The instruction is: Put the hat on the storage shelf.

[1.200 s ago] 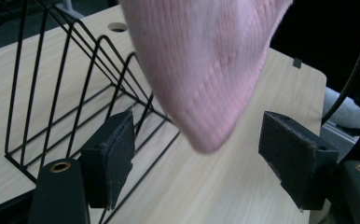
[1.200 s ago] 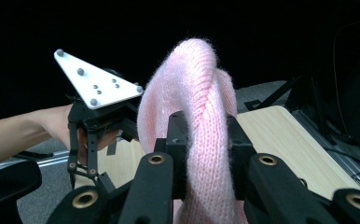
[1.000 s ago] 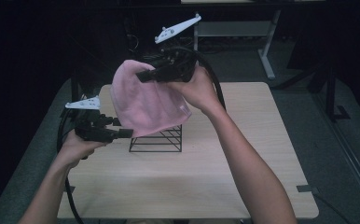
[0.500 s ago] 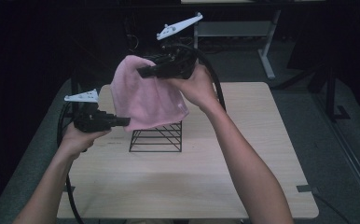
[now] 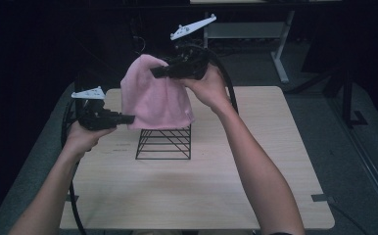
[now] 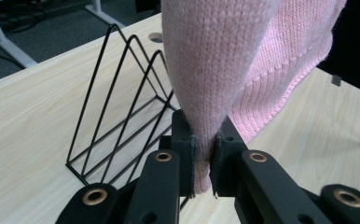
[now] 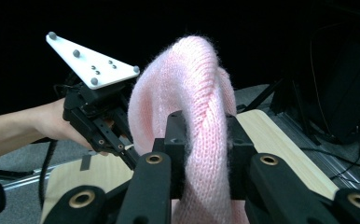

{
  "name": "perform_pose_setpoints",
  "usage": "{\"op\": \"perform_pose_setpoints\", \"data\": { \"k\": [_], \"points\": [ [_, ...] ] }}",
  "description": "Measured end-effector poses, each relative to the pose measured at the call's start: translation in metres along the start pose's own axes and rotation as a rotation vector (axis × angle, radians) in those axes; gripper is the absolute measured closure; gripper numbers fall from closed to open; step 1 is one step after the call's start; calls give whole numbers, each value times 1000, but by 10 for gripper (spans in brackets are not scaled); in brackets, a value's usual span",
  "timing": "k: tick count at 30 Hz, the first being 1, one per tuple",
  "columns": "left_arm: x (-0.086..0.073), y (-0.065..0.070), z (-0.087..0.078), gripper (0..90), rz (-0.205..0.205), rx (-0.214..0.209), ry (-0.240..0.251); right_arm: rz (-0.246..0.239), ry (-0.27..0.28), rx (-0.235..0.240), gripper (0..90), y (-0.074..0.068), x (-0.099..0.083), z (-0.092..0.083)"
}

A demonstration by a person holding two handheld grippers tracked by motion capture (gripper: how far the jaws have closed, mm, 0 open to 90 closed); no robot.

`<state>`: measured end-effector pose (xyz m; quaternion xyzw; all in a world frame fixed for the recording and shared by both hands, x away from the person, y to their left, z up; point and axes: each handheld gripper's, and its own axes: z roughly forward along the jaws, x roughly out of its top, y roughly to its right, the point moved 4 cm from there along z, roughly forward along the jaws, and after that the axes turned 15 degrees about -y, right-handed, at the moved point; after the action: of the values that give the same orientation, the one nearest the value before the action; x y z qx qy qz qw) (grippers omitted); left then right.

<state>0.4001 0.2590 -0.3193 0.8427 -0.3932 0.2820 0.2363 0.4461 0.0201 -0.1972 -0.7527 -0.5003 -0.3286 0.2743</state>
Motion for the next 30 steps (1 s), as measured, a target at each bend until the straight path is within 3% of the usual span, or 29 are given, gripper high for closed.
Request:
{"op": "perform_pose_setpoints", "data": {
  "k": [12,30],
  "points": [
    [11,-4,16,817,25,23,-20,12,8,-9,759,25,-10,1],
    [-2,0,28,815,61,37,-79,-2,5,17,750,14,-31,7]
  ]
}}
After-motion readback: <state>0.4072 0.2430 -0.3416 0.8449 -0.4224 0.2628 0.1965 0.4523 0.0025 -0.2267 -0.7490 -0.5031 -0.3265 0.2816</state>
